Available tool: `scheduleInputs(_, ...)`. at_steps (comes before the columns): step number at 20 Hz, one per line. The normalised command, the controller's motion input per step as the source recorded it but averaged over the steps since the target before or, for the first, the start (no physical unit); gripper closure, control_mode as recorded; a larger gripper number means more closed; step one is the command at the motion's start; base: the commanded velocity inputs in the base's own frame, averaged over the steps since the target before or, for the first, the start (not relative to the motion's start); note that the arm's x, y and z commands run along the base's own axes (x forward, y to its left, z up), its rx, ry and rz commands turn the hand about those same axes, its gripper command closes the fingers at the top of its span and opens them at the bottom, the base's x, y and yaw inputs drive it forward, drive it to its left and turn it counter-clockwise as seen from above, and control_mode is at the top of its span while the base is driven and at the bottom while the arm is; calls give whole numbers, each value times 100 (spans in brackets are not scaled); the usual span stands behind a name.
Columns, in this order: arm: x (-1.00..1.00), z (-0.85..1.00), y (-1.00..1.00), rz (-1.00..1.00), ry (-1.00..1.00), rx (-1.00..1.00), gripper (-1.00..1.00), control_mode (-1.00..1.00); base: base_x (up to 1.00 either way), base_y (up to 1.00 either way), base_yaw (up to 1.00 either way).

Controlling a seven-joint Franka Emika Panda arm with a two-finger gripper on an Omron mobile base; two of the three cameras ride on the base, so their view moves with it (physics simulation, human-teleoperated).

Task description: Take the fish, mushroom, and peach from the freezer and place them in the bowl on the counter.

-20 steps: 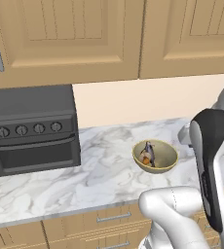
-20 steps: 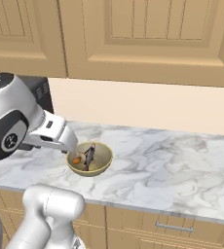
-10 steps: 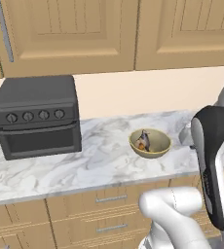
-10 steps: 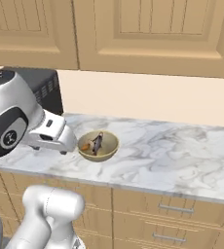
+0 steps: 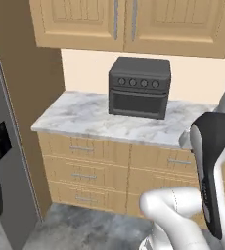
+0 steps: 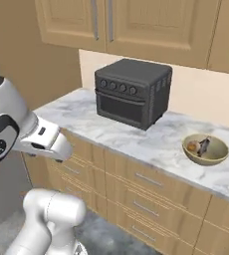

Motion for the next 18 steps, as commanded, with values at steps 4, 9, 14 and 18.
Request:
scheduleInputs(4,0,0,0,0,0,0,-100,100,-47,78,90)
scheduleInputs(9,0,0,0,0,0,0,-100,100,-52,75,87)
scheduleInputs(14,0,0,0,0,0,0,-100,100,-17,73,60)
scheduleInputs(18,0,0,0,0,0,0,-100,100,71,94,32)
